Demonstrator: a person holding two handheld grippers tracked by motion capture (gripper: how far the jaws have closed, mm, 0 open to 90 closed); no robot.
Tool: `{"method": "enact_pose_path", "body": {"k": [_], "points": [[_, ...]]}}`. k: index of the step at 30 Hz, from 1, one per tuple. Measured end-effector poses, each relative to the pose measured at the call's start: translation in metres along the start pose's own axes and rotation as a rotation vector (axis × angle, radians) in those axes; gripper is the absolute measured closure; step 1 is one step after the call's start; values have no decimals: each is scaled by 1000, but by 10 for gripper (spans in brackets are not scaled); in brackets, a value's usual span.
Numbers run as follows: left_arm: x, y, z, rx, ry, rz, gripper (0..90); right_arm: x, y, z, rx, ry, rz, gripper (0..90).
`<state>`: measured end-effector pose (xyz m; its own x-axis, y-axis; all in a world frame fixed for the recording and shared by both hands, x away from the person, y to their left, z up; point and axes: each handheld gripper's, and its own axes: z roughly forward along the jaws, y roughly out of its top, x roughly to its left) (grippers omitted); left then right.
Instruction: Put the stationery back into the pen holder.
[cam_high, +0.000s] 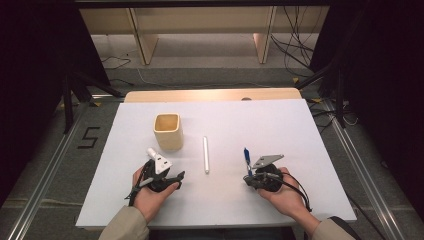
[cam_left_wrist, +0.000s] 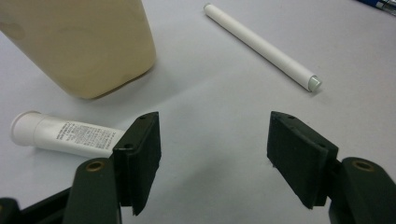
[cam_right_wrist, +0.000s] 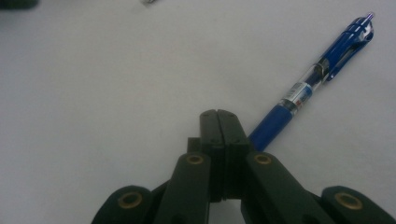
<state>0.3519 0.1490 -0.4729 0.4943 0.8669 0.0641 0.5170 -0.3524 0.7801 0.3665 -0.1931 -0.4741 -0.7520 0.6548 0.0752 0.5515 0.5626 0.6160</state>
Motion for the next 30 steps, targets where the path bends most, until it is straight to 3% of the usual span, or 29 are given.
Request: {"method": "enact_pose_path", "body": {"k": [10, 20, 22, 27, 30], "points": [[0, 0, 0, -1, 2, 0, 352, 1, -2, 3, 31, 5, 0, 900], [1, 0, 0, -2, 2, -2, 352, 0, -2, 3, 28, 8, 4, 900], [1, 0, 0, -4, 3, -3, 353, 0, -1, 3, 8, 17, 2, 900], [0, 0, 0, -6, 3, -5, 353, -11, 13, -2, -41, -17, 9, 900], [0, 1, 0, -8, 4, -2, 355, -28, 34, 4, -55, -62, -1, 900]]}}
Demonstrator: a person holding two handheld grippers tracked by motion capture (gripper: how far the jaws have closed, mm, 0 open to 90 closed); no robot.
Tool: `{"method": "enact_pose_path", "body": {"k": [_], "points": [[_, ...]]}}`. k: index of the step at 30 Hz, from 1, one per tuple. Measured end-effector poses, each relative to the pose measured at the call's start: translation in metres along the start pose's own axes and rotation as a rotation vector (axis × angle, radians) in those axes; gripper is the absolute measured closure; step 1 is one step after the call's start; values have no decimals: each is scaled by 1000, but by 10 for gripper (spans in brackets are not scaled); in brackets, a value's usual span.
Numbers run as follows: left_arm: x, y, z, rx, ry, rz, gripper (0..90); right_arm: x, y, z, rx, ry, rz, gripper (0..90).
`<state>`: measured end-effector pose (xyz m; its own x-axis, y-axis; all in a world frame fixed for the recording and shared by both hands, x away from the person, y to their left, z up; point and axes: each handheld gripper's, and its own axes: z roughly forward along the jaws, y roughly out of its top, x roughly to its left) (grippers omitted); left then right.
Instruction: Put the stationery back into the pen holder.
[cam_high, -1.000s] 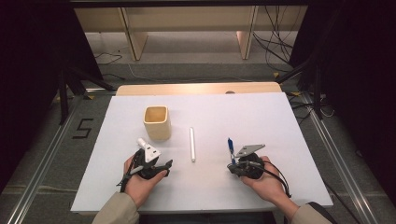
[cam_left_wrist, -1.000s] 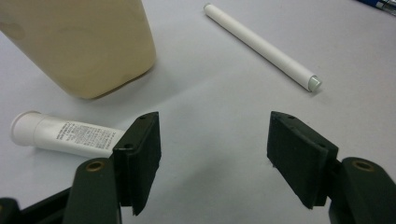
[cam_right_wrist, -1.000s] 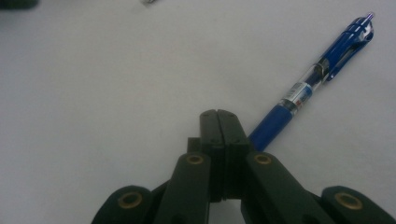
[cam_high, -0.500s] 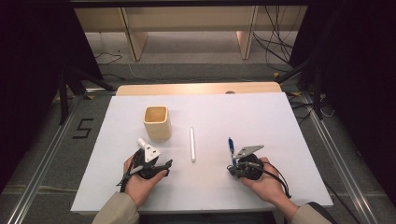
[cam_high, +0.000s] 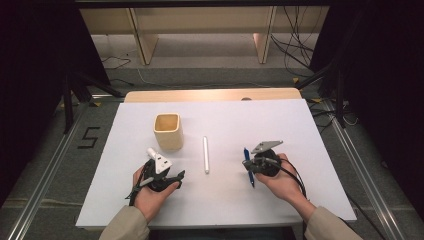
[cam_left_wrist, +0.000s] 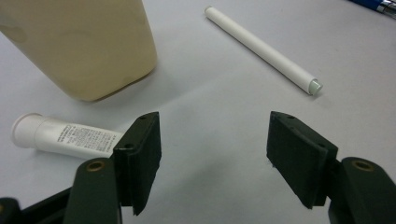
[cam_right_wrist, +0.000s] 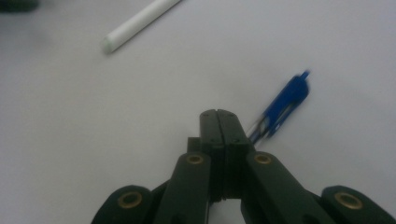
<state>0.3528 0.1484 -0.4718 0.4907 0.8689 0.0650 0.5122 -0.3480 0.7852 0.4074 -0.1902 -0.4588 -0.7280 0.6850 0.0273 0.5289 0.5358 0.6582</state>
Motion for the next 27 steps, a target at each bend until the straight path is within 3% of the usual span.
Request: {"method": "enact_pose_path", "body": {"k": [2, 3, 4, 6, 12, 27], "points": [[0, 0, 0, -2, 0, -3, 356, -4, 6, 3, 0, -16, -1, 900], [0, 0, 0, -2, -1, -6, 357, -15, 18, 12, -3, -46, -4, 900], [0, 0, 0, -2, -1, -6, 357, -15, 18, 12, -3, -46, -4, 900], [1, -1, 1, -3, -1, -10, 357, -28, 32, 22, 2, -67, 2, 900], [2, -1, 1, -2, 0, -9, 358, -45, 49, 41, 53, -65, -3, 900], [2, -1, 1, -2, -1, -10, 358, -54, 56, 65, 152, -45, -35, 900]]}}
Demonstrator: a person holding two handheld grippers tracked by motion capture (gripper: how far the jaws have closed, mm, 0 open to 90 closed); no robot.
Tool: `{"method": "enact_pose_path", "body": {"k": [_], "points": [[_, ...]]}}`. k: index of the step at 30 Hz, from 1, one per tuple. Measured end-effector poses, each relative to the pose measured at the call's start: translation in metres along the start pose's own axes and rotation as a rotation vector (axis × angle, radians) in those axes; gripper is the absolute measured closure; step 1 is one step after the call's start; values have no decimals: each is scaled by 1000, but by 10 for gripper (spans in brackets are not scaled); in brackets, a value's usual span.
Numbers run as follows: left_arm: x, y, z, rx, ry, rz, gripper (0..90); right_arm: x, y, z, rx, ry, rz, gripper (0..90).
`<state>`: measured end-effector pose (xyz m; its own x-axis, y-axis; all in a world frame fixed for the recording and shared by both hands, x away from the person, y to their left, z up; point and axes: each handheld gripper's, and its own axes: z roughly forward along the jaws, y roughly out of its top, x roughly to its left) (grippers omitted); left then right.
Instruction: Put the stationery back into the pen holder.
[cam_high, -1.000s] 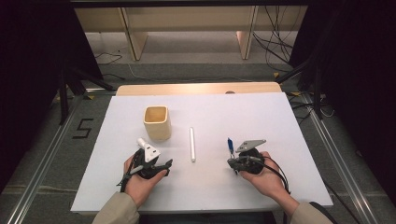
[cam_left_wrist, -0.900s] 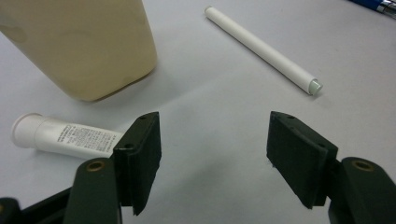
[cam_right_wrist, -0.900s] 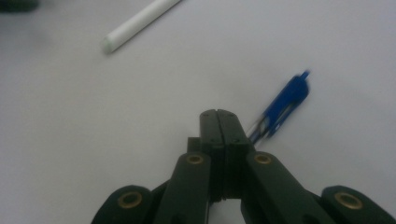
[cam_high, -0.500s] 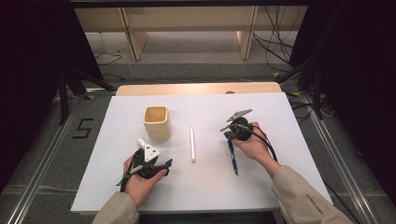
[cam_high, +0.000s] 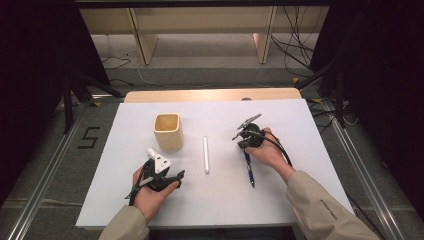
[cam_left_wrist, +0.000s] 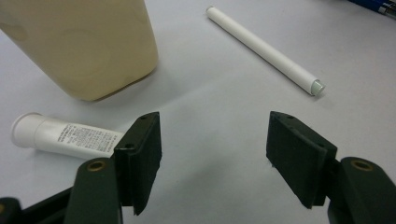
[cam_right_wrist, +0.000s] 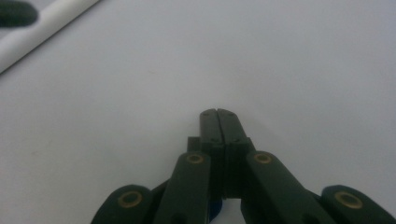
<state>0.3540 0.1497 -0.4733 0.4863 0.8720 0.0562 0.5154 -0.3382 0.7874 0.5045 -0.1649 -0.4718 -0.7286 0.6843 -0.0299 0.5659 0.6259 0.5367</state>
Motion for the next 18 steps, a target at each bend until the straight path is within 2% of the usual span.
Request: {"method": "enact_pose_path", "body": {"k": [8, 9, 10, 18], "points": [[0, 0, 0, -2, 2, 1, 358, -3, -2, -1, 4, 2, 0, 900], [0, 0, 0, -2, 2, 2, 358, -2, -2, -1, 10, 4, 17, 900], [0, 0, 0, -3, 2, 0, 358, -3, -2, -1, 6, 2, 3, 900], [0, 0, 0, -3, 2, 1, 358, -5, -6, -5, 24, -8, -1, 900]]}}
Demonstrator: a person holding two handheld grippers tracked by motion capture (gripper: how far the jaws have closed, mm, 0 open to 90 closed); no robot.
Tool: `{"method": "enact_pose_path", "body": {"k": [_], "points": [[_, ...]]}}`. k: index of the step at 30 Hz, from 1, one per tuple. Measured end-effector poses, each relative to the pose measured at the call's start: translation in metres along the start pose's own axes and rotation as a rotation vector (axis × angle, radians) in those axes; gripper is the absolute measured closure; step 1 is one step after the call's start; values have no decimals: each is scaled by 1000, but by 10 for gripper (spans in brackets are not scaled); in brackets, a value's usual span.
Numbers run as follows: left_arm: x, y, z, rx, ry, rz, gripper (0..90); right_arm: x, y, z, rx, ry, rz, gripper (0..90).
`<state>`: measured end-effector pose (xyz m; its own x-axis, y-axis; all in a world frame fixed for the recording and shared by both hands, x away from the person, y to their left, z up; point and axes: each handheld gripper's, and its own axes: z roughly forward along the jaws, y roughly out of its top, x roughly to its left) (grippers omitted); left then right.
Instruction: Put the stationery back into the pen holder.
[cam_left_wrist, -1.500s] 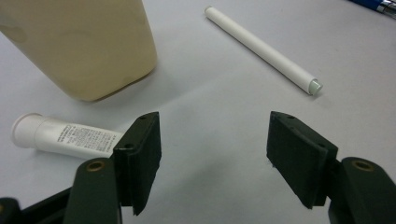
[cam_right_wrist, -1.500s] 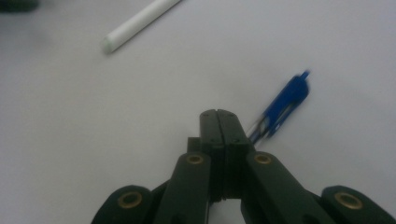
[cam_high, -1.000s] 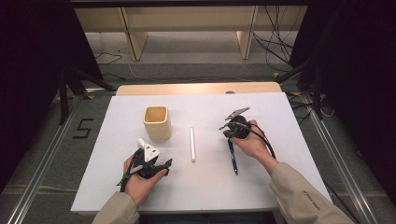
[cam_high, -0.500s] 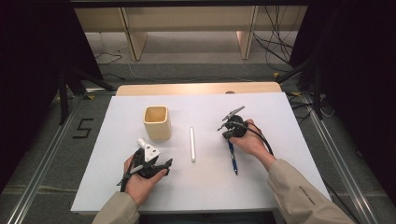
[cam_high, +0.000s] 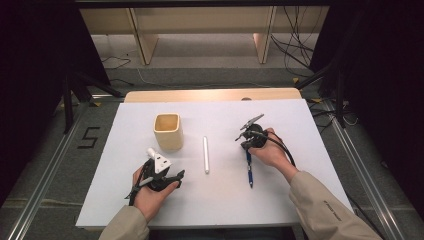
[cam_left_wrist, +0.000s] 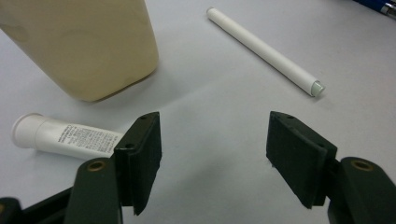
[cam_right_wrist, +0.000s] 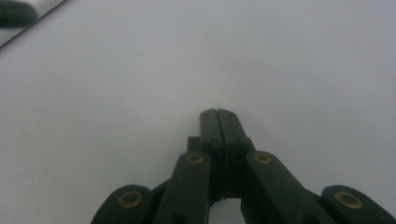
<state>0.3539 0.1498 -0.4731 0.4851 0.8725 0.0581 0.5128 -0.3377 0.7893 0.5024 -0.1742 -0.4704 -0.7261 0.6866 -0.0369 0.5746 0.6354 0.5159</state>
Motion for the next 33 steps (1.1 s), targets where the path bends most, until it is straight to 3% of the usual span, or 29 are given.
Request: {"method": "enact_pose_path", "body": {"k": [21, 33], "points": [[0, 0, 0, 1, 0, 0, 358, -20, -38, -25, 12, -13, 102, 900], [2, 0, -1, -2, 7, -4, 356, -17, -60, -42, 28, -4, 131, 900]]}}
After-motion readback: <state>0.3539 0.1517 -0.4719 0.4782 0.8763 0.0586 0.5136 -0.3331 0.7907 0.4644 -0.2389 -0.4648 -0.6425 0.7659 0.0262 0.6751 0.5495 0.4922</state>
